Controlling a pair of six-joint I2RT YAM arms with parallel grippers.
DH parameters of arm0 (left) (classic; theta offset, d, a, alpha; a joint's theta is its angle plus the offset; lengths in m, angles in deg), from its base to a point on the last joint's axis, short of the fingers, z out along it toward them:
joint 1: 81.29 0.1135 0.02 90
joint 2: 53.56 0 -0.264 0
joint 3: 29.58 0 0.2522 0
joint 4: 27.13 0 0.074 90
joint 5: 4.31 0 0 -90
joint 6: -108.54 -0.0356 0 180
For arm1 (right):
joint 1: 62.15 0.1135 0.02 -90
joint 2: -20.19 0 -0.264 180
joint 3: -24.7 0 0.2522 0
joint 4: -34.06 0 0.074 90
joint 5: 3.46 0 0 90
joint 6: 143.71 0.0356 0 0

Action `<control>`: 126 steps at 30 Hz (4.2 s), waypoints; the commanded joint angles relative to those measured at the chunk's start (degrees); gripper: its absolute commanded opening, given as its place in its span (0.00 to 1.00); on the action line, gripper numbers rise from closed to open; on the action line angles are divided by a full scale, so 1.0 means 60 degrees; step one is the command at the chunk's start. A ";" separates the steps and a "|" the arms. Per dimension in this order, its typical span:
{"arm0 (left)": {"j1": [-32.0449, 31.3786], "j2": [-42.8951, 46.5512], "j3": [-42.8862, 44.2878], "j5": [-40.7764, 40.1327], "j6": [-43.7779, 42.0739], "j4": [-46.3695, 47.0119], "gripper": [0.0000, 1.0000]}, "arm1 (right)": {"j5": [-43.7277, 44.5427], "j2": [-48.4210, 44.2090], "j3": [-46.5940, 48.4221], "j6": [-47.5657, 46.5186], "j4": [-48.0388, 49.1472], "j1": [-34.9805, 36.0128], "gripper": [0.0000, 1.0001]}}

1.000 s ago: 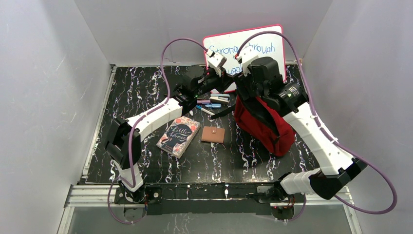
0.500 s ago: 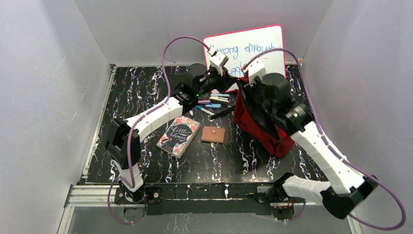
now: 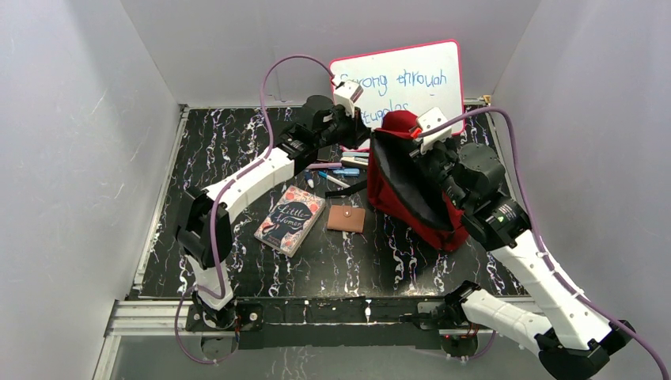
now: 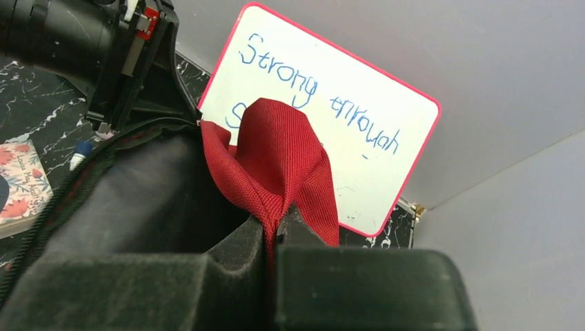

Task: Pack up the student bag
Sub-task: Unzip the student bag at the center of the board.

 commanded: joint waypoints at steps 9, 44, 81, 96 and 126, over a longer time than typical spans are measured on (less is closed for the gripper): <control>0.0217 0.0530 -0.1719 -0.0191 0.0909 -0.0147 0.00 | 0.1702 -0.0543 -0.0152 0.0519 0.2995 -0.0017 0.00; 0.0203 0.0619 -0.1342 0.1447 0.1230 0.1553 0.00 | -0.1271 0.0231 0.0915 -0.2681 0.0700 -0.0013 0.69; 0.0231 0.0279 -0.0749 0.0935 0.2028 0.0317 0.00 | -0.1547 0.0750 0.1000 -0.4966 0.2036 -0.0009 0.00; 0.0258 0.0284 -0.1919 0.1289 0.2359 0.0426 0.00 | -0.1184 0.0254 0.0954 -0.3791 0.2877 -0.0011 0.00; 0.0594 0.0291 -0.2254 0.1474 0.2450 0.0454 0.51 | 0.2229 0.0011 0.0463 -0.2525 0.2877 -0.0015 0.00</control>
